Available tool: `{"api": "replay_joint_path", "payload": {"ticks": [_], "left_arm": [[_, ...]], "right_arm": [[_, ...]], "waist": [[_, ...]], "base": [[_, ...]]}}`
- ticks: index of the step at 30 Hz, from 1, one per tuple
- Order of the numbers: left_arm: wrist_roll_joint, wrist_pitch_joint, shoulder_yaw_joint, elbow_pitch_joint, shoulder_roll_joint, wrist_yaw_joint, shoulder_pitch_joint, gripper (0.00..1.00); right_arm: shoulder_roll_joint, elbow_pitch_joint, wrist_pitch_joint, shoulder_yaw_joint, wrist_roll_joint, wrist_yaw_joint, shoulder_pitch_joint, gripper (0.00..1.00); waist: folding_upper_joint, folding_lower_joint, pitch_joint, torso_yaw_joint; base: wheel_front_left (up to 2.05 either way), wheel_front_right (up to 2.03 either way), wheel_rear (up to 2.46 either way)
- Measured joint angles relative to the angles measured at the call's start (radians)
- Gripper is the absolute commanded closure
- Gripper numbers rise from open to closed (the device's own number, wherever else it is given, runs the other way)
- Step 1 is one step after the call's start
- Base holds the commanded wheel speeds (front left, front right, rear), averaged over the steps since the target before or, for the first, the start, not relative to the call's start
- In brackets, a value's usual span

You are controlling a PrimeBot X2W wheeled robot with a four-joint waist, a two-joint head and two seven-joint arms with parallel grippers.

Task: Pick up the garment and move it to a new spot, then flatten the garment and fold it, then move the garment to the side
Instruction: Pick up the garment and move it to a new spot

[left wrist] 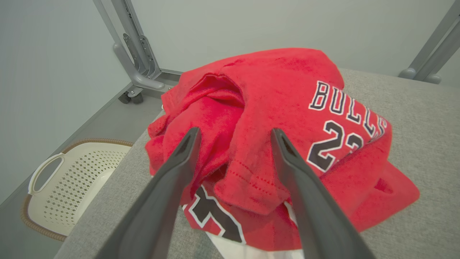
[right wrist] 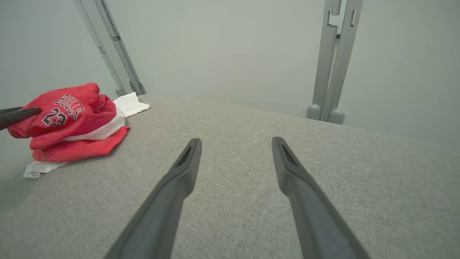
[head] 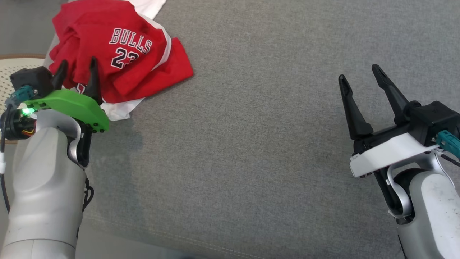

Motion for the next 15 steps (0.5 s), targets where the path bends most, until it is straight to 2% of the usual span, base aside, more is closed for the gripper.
{"api": "replay_joint_path", "payload": {"ticks": [2, 3, 4, 10, 15], "left_arm": [[-0.009, -0.018, -0.005, 0.038, 0.005, -0.002, -0.028, 0.0], [-0.014, -0.029, -0.008, 0.05, 0.006, -0.003, -0.038, 0.06], [-0.021, -0.055, -0.018, 0.077, 0.014, -0.006, -0.054, 1.0], [-0.04, -0.096, -0.043, 0.109, 0.042, -0.008, -0.055, 1.0], [-0.037, -0.107, -0.021, 0.038, 0.081, -0.005, -0.006, 1.0]], "right_arm": [[-0.003, -0.002, 0.001, -0.001, 0.0, 0.0, -0.005, 0.0], [-0.003, -0.002, 0.001, -0.001, 0.0, 0.0, -0.005, 0.0], [-0.004, -0.001, -0.001, -0.003, 0.0, 0.0, -0.005, 0.0], [-0.001, 0.008, -0.023, -0.004, 0.002, 0.0, 0.0, 0.0], [0.003, 0.024, -0.038, -0.005, 0.007, 0.0, 0.028, 0.0]], "waist": [[0.0, 0.0, 0.023, -0.014], [0.0, 0.0, 0.03, -0.021], [0.0, 0.0, 0.043, -0.039], [0.0, 0.0, 0.024, -0.061], [0.0, 0.0, -0.033, -0.061]], "base": [[0.0, 0.0, 0.0], [0.0, 0.0, 0.0], [0.0, 0.0, 0.0], [0.0, 0.0, 0.0], [0.0, 0.0, 0.0]]}}
